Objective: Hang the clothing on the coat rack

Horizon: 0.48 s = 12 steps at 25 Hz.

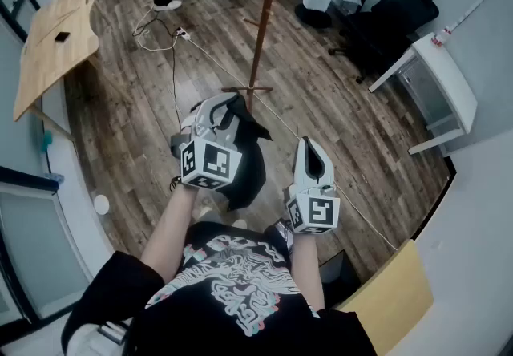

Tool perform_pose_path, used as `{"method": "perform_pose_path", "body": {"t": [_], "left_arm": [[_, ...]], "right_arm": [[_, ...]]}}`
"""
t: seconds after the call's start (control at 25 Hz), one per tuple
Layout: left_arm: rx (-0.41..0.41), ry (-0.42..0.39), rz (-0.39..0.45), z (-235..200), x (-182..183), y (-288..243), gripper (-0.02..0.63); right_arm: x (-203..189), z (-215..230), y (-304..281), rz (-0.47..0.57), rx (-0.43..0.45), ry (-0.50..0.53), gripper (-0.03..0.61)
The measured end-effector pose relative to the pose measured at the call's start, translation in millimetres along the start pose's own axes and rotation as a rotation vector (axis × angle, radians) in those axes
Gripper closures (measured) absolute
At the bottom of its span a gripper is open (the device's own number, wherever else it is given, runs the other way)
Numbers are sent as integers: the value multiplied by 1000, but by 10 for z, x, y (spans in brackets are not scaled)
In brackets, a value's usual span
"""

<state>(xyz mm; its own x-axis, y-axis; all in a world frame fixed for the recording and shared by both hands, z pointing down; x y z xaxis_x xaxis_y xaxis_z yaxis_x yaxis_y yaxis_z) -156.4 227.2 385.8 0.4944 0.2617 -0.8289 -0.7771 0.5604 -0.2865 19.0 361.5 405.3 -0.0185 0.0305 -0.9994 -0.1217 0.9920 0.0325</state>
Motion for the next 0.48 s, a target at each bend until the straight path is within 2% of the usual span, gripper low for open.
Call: {"method": "perform_pose_path", "body": {"t": [0.16,0.48], "left_arm": [[7,32,25,87,27,318,597],[9,-6,21,100,-197,818,597]], "right_arm": [[0,-226,62,-18,26,10,580],[-156,-645,155,-54,56,-21,580]]}}
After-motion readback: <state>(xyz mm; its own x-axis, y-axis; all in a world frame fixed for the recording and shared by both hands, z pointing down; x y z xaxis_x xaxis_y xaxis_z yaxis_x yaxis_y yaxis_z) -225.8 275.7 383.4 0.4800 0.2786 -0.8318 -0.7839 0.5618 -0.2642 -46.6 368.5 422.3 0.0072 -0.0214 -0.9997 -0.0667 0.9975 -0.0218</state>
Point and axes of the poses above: the fingertips, and each gripper's own axes: y backward along the fingers, z to its right, x out of its top, the point moved 8 cm from there along y, backward along the fingers, and after that the axes turned 9 degrees about -x, right-handed, at the moved point
